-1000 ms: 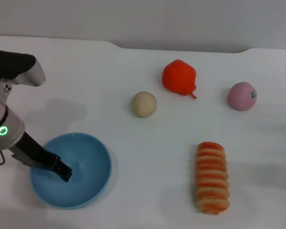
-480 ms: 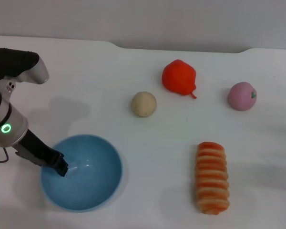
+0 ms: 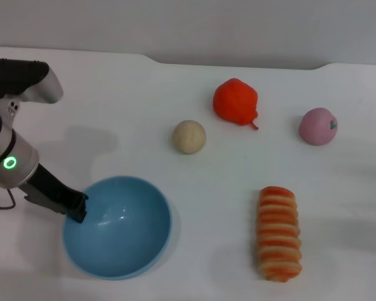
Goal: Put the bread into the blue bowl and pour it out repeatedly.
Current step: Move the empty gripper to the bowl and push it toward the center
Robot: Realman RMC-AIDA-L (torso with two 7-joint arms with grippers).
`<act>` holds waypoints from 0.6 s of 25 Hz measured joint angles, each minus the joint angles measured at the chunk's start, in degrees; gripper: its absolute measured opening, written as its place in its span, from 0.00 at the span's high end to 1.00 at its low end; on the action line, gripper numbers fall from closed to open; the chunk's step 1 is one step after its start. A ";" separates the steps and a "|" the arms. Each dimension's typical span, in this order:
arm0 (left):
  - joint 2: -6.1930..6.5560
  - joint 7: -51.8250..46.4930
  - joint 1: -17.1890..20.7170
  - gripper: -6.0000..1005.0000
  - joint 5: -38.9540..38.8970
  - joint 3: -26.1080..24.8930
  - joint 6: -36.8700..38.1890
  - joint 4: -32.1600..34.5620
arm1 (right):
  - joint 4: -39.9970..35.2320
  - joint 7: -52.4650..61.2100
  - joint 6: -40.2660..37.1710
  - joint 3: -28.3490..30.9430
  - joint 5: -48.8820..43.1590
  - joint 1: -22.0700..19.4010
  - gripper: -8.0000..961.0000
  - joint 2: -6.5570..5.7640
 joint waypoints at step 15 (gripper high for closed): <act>0.18 0.46 -0.74 0.98 -8.48 -5.91 -2.43 0.04 | -6.94 35.80 -5.47 -3.86 -10.88 1.97 0.47 -0.97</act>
